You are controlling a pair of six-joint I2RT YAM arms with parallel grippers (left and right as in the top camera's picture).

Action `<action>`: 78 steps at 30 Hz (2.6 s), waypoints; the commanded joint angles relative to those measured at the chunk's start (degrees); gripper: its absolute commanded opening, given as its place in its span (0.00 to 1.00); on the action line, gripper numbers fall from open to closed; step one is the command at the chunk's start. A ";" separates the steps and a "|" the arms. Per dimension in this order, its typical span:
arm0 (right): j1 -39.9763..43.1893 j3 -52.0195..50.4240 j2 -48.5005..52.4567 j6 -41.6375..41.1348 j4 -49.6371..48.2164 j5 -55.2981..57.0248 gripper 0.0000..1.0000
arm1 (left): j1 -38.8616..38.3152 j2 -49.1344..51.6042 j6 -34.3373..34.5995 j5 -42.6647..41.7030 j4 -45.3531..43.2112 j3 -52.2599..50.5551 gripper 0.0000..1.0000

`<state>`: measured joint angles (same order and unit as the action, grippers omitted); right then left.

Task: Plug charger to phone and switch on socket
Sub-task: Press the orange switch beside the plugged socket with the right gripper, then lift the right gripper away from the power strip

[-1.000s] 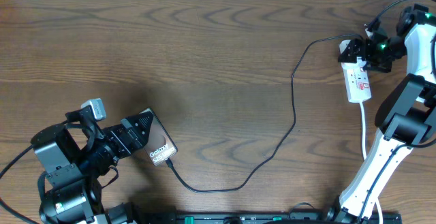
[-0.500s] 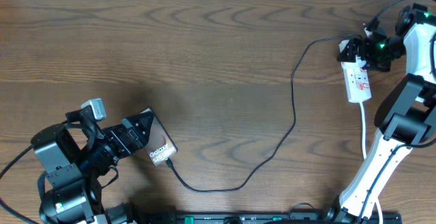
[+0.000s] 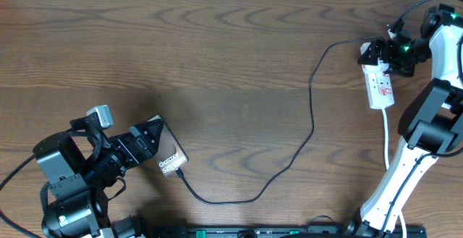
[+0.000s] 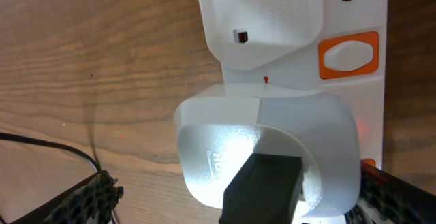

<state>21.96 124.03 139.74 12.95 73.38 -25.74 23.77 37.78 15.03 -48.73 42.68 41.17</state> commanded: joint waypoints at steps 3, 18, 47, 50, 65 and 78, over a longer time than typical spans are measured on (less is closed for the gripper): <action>1.81 0.57 0.98 -4.42 1.05 -4.57 0.99 | -0.02 -0.04 -0.55 0.33 0.13 0.17 1.00; 6.86 9.55 -10.12 -6.86 8.74 2.69 0.99 | -0.02 -0.04 -0.52 1.86 0.17 0.20 1.00; 1.20 9.40 -42.14 -17.18 17.73 14.03 0.99 | -0.02 -0.04 -0.55 1.86 0.15 0.17 1.00; 1.20 9.40 -42.14 -17.18 17.75 14.03 0.99 | -0.02 -0.04 -0.55 1.86 0.15 0.17 1.00; 1.20 9.40 -42.14 -17.18 17.75 14.03 0.99 | -0.31 -0.11 -0.55 1.86 0.20 0.17 1.00; 1.20 9.40 -42.14 -17.18 17.73 14.03 0.99 | -13.81 -10.05 -0.52 31.80 1.92 -2.21 0.99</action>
<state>23.49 133.12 98.17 -3.49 91.07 -11.94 12.25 31.38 15.00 -27.35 45.98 40.34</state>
